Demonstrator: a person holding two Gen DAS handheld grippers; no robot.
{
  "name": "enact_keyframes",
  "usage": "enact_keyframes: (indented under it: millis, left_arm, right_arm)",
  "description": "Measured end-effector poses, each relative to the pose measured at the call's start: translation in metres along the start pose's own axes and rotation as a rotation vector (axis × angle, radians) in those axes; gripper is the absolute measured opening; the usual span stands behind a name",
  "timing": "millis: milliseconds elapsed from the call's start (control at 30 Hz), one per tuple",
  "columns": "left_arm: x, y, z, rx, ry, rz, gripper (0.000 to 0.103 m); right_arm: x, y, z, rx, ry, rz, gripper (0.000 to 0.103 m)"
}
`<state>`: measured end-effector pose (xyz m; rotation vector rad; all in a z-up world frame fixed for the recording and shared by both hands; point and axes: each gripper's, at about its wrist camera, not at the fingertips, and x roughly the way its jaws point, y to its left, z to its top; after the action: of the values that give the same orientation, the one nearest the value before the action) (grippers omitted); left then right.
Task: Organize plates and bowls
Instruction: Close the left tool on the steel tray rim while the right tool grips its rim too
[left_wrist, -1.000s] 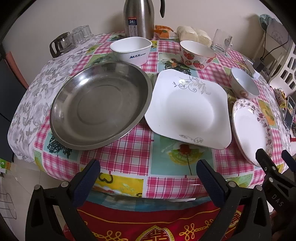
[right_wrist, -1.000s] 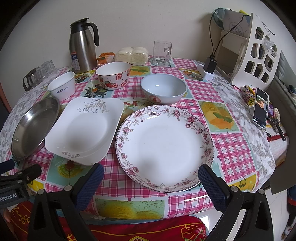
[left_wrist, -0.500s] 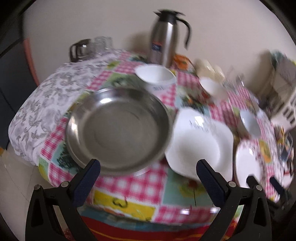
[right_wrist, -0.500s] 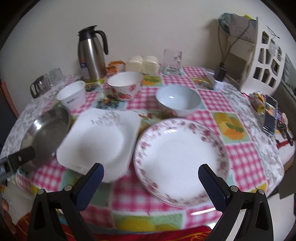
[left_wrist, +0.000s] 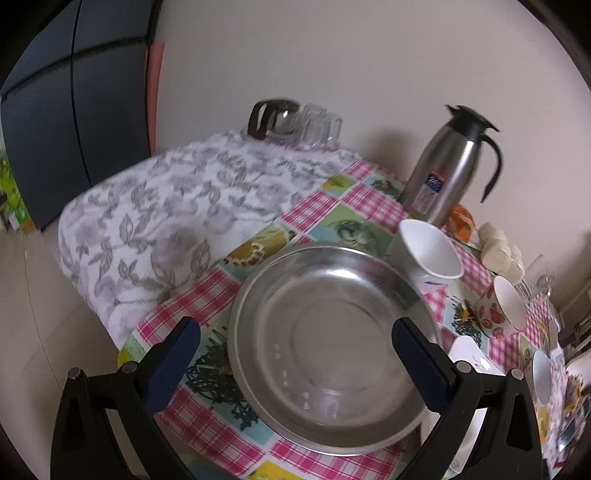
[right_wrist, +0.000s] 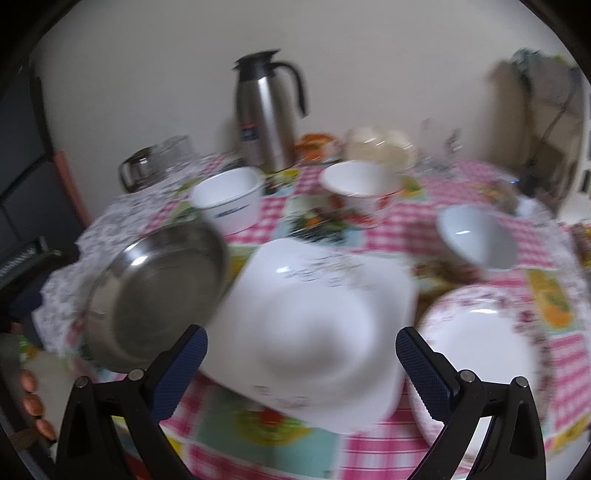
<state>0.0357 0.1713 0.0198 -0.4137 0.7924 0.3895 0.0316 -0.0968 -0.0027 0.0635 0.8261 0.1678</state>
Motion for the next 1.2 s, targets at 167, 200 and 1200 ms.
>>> enact_keyframes:
  millis: [167,200,1200]
  left_arm:
    - [0.028,0.021,0.003,-0.081,0.077,0.041,0.103]
    - [0.037,0.025,0.002,-0.094,0.108,0.051,0.103]
    - [0.091,0.051,-0.008,-0.141,0.256,0.068,0.018]
  right_arm:
    - [0.017,0.024,0.003,-0.042,0.026,-0.002,0.103]
    - [0.021,0.029,0.004,-0.055,0.028,-0.011,0.103]
    - [0.102,0.074,0.047,-0.100,0.070,0.078,0.034]
